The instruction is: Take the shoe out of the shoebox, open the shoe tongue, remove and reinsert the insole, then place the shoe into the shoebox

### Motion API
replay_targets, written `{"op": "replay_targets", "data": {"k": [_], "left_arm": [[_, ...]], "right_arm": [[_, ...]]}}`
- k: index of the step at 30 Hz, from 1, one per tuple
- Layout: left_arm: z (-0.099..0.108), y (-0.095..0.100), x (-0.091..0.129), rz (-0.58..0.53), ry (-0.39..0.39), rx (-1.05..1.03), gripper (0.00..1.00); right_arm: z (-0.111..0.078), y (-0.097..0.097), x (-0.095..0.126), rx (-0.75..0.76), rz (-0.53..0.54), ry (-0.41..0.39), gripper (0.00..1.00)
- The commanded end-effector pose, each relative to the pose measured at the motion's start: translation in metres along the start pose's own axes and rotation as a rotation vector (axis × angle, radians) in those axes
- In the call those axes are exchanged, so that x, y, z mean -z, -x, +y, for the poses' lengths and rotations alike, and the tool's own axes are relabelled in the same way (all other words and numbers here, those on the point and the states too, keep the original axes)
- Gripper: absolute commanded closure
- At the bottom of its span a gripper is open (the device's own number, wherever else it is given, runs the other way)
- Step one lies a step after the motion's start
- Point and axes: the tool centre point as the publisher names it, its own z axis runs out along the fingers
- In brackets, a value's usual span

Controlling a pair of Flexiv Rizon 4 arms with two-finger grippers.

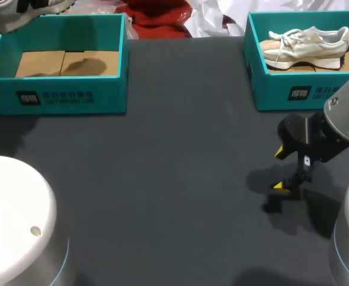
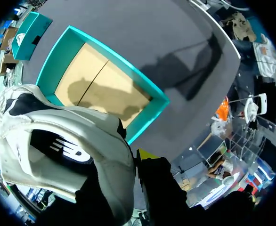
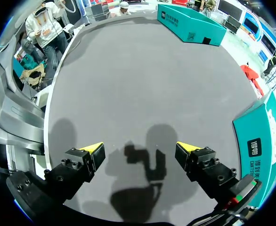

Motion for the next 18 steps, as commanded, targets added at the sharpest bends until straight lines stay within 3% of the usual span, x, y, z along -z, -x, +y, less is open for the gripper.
{"op": "replay_targets", "data": {"k": [1, 12, 14, 18], "left_arm": [[-0.003, -0.002, 0.002, -0.006, 0.008, 0.000, 1.00], [0.005, 0.016, -0.023, 0.043, -0.042, -0.248, 1.00], [0.007, 0.018, -0.026, 0.039, 0.024, -0.254, 1.00], [0.007, 0.018, -0.026, 0.039, 0.024, -0.254, 1.00]], "right_arm": [[0.000, -0.002, 0.000, -0.001, -0.004, -0.002, 0.00], [0.000, -0.002, 0.000, -0.001, -0.004, -0.002, 0.00], [0.000, -0.002, 0.000, -0.001, -0.004, -0.002, 0.00], [0.000, -0.002, 0.000, -0.001, -0.004, -0.002, 0.00]]}}
